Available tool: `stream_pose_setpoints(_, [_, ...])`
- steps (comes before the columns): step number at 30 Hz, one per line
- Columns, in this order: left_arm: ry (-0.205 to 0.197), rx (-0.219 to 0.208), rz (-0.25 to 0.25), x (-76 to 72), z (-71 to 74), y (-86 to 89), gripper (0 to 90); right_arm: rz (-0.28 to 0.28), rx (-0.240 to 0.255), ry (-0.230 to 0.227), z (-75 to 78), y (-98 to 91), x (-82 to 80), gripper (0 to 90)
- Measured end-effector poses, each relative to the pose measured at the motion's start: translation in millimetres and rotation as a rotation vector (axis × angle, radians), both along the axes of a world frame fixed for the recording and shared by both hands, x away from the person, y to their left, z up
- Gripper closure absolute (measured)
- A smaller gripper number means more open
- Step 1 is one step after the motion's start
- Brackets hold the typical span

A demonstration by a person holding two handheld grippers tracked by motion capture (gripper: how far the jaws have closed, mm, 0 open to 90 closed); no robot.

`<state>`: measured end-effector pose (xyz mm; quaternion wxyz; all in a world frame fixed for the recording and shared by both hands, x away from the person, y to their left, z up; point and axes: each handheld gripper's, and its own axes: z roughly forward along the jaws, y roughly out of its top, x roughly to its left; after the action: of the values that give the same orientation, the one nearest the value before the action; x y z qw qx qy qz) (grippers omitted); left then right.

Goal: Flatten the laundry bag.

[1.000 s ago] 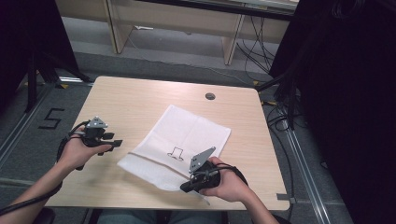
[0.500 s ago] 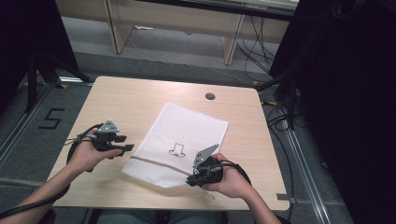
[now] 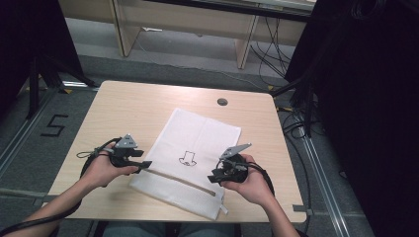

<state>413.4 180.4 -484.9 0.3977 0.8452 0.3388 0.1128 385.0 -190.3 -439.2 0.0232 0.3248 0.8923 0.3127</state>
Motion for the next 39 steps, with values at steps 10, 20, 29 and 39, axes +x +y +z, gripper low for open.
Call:
stream_pose_setpoints(10, [0.013,0.028,-0.054,-4.0,-4.1,-3.9,70.0,-0.093,-0.101,0.039,-16.1,2.0,1.0,90.0])
stream_pose_setpoints(20, [0.068,0.101,-0.073,-2.1,-15.3,-6.4,76.2,-0.124,-0.147,0.087,-33.7,3.2,13.5,89.6])
stream_pose_setpoints(29, [0.107,0.116,-0.086,-6.1,-17.3,-9.2,76.3,-0.132,-0.212,0.091,-42.4,6.0,16.0,88.0])
stream_pose_setpoints(39, [0.14,0.173,-0.148,-15.4,-13.7,-11.0,76.4,-0.154,-0.206,0.086,-43.4,0.9,24.9,87.1])
